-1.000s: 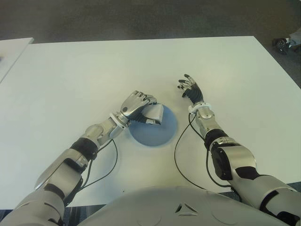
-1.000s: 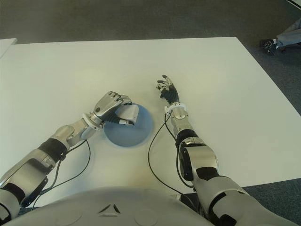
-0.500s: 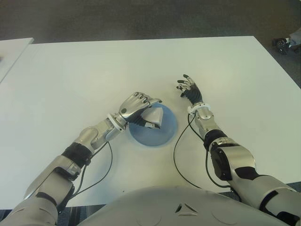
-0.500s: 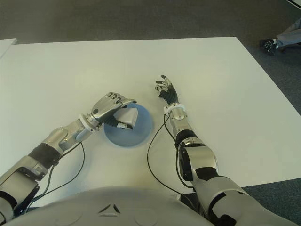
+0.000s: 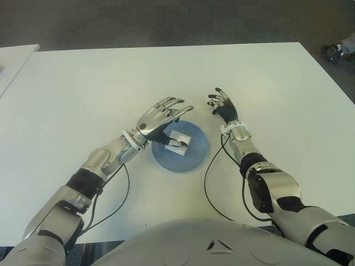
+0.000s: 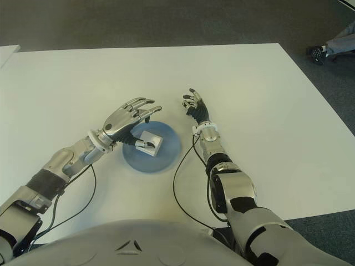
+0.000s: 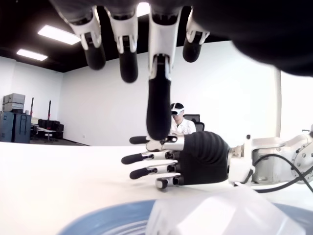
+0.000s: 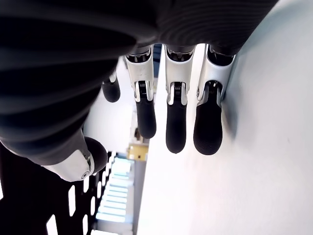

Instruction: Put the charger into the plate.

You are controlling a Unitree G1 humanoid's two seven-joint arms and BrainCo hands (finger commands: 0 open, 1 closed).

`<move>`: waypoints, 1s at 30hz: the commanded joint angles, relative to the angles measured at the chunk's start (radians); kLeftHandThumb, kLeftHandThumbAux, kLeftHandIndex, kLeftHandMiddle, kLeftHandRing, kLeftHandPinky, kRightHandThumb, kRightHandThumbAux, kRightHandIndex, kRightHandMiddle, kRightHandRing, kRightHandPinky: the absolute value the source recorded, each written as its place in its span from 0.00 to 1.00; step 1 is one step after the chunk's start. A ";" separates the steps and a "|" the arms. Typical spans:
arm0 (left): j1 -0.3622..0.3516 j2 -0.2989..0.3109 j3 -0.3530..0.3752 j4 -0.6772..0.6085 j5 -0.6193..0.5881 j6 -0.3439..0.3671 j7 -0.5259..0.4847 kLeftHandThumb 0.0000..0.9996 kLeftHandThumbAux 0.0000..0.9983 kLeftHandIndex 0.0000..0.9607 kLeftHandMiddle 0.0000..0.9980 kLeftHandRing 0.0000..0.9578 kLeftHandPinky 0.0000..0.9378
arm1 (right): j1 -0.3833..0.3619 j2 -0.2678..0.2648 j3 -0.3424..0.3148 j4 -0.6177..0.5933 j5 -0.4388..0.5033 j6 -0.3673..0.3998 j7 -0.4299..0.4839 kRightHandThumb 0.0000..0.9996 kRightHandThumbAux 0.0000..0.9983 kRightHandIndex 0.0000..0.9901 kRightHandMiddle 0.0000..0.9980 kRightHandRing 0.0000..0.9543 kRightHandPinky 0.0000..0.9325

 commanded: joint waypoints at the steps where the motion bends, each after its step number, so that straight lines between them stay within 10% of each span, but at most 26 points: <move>1: 0.031 0.009 0.023 -0.019 -0.001 0.002 -0.003 0.24 0.25 0.00 0.00 0.00 0.00 | 0.099 0.019 0.016 0.076 -0.020 0.067 0.008 0.10 0.60 0.00 0.25 0.33 0.32; 10: 0.038 -0.005 0.086 -0.018 -0.009 -0.017 0.093 0.25 0.34 0.11 0.03 0.00 0.00 | 0.100 0.020 0.004 0.076 -0.008 0.067 0.012 0.09 0.54 0.00 0.23 0.34 0.34; 24: -0.060 -0.063 0.169 0.256 -0.227 -0.230 0.148 0.32 0.43 0.20 0.14 0.07 0.00 | 0.098 0.021 -0.001 0.077 -0.006 0.080 0.014 0.06 0.50 0.00 0.24 0.33 0.31; 30: -0.149 -0.170 0.231 0.545 -0.539 -0.343 -0.033 0.32 0.48 0.22 0.19 0.12 0.02 | 0.097 0.020 0.001 0.078 -0.009 0.083 0.013 0.05 0.50 0.00 0.24 0.32 0.31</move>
